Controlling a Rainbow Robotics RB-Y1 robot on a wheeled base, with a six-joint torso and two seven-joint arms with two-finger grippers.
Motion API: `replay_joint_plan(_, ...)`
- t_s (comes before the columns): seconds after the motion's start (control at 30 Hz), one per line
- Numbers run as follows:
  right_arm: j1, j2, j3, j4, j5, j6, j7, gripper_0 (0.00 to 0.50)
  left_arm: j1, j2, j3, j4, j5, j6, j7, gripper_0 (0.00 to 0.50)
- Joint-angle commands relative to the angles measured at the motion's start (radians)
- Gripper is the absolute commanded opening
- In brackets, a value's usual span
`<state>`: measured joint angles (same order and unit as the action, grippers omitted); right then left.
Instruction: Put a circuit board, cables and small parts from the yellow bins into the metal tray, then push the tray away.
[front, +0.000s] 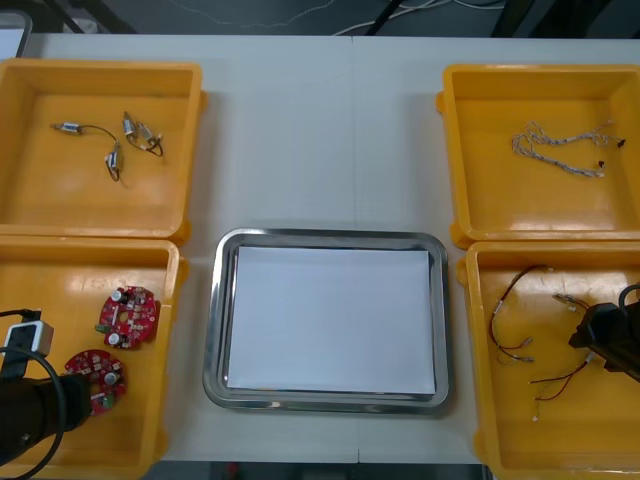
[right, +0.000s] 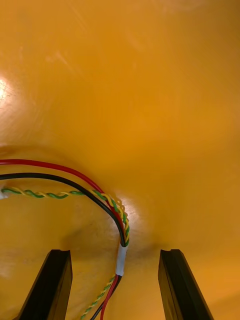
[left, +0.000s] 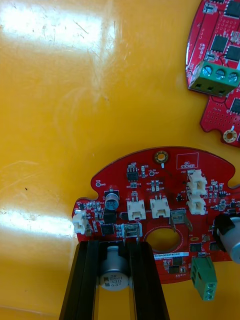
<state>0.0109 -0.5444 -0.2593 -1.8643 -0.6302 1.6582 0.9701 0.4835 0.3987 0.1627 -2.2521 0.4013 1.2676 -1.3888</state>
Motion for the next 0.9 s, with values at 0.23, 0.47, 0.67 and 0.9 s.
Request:
replay_joint_plan(0.23,-0.016,-0.011,0.028,0.007,0.043,-0.021,0.015,0.500,-0.079,-0.006,0.110,-0.006,0.001,0.041,-0.104,0.000)
replay_joint_plan(0.47,-0.016,-0.009,0.035,0.027,0.052,-0.052,0.019,0.498,-0.100,-0.003,0.138,0.000,0.001,0.041,-0.105,0.000)
replay_joint_plan(0.67,-0.016,-0.009,0.035,0.025,0.053,-0.052,0.019,0.283,-0.121,0.019,0.158,0.046,0.008,0.038,-0.111,0.000)
replay_joint_plan(0.9,-0.017,-0.009,0.035,0.027,0.053,-0.052,0.021,0.013,-0.126,0.054,0.164,0.077,0.034,0.045,-0.118,0.000)
